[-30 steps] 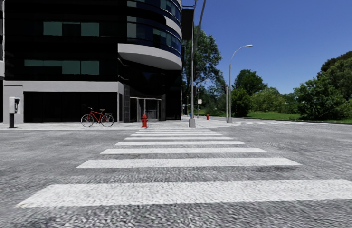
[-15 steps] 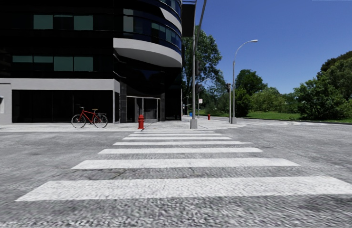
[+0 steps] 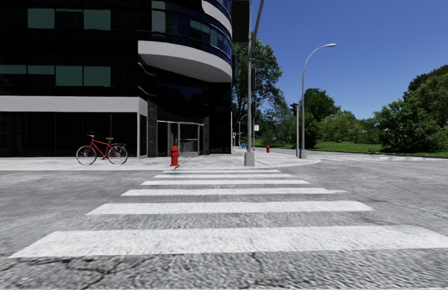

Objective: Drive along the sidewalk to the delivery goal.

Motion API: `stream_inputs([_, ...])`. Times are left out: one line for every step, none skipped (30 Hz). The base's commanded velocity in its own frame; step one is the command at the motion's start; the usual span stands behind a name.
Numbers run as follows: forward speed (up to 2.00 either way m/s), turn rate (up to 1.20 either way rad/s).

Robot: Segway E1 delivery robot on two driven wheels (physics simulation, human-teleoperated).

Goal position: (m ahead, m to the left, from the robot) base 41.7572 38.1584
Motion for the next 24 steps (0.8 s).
stream_inputs([2.0, 0.0])
stream_inputs([2.0, 0.0])
stream_inputs([2.0, 0.0])
stream_inputs([2.0, 0.0])
stream_inputs([2.0, 0.0])
stream_inputs([2.0, 0.0])
stream_inputs([2.0, 0.0])
stream_inputs([2.0, 0.0])
stream_inputs([2.0, 0.0])
stream_inputs([2.0, 0.0])
stream_inputs([2.0, 0.0])
stream_inputs([2.0, 0.0])
stream_inputs([2.0, 0.0])
stream_inputs([2.0, 0.0])
stream_inputs([2.0, 0.0])
stream_inputs([2.0, 0.0])
stream_inputs([2.0, 0.0])
stream_inputs([2.0, 0.0])
stream_inputs([2.0, 0.0])
stream_inputs([2.0, 0.0])
stream_inputs([2.0, 0.0])
stream_inputs([2.0, 0.0])
stream_inputs([2.0, 0.0])
stream_inputs([2.0, 0.0])
